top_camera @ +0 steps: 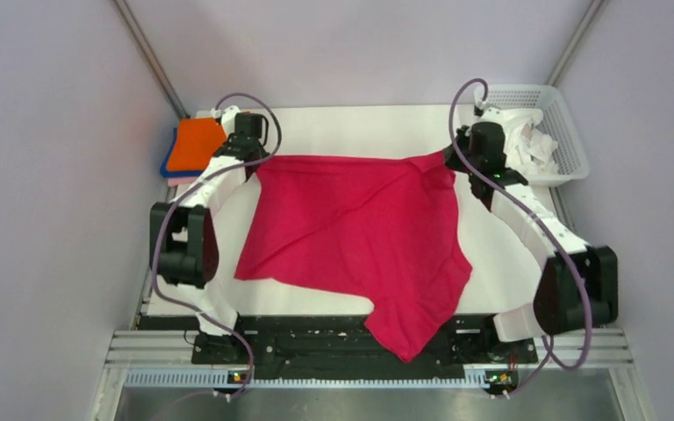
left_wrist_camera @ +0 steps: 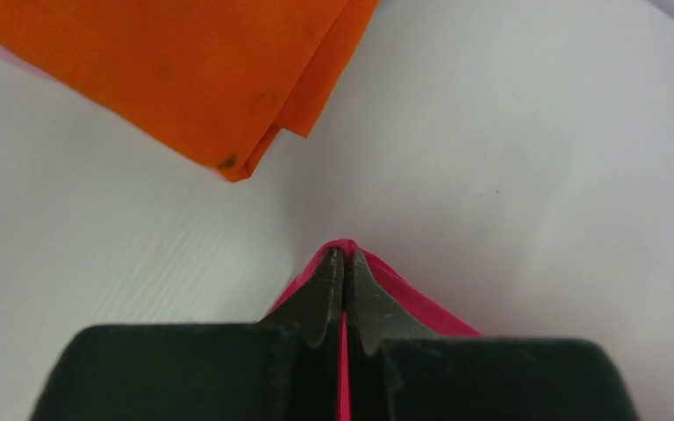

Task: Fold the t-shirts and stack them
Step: Flatten out the tshirt

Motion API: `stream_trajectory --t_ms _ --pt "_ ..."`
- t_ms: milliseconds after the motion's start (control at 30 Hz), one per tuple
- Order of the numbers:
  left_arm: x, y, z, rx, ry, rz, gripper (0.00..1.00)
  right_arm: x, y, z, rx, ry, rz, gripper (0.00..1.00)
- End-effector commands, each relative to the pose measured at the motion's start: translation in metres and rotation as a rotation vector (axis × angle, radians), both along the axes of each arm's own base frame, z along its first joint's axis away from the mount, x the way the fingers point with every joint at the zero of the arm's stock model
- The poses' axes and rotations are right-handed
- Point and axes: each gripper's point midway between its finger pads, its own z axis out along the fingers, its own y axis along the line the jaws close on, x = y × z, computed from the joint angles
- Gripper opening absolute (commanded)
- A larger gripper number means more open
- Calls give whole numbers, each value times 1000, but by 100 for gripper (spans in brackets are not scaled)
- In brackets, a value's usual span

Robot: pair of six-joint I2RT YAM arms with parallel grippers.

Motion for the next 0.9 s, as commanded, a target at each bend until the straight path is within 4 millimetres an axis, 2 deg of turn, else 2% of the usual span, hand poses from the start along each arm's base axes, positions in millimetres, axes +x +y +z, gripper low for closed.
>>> stream_trajectory --t_ms 0,133,167,300,367,400,467,500,533,567,600,633,667,767,867 --pt "63 0 29 -53 -136 4 0 56 4 9 34 -101 -36 0" --pt "102 -6 5 -62 -103 -31 0 96 11 -28 22 -31 -41 0" --pt "114 -6 -7 -58 -90 -38 0 105 11 -39 22 -8 -51 0" --pt "155 -8 -29 -62 -71 -55 0 151 16 -62 25 16 -83 0" --pt "179 -6 -33 -63 -94 -51 12 179 16 -71 16 11 -112 5" --pt "188 -7 -37 -69 -97 -53 24 194 14 -76 10 18 -131 11" --pt "203 -13 -28 -96 -111 -86 50 214 15 -89 0 86 -135 36" --pt "208 -18 -15 -107 -138 -105 59 218 17 -100 -2 140 -130 46" --pt "208 -22 -11 -117 -149 -124 71 222 20 -93 4 147 -124 58" --pt "207 -27 -2 -126 -167 -148 84 222 23 -84 14 137 -107 78" --pt "204 -31 4 -132 -184 -164 92 221 26 -77 23 125 -91 88" --pt "200 -33 15 -135 -205 -176 98 214 28 -78 29 128 -73 92" --pt "194 -36 22 -138 -214 -187 99 209 29 -73 34 114 -57 97" --pt "174 -47 50 -150 -237 -224 99 188 34 -64 49 97 -12 99" --pt "152 -60 57 -154 -210 -260 99 166 38 -73 59 118 34 99"
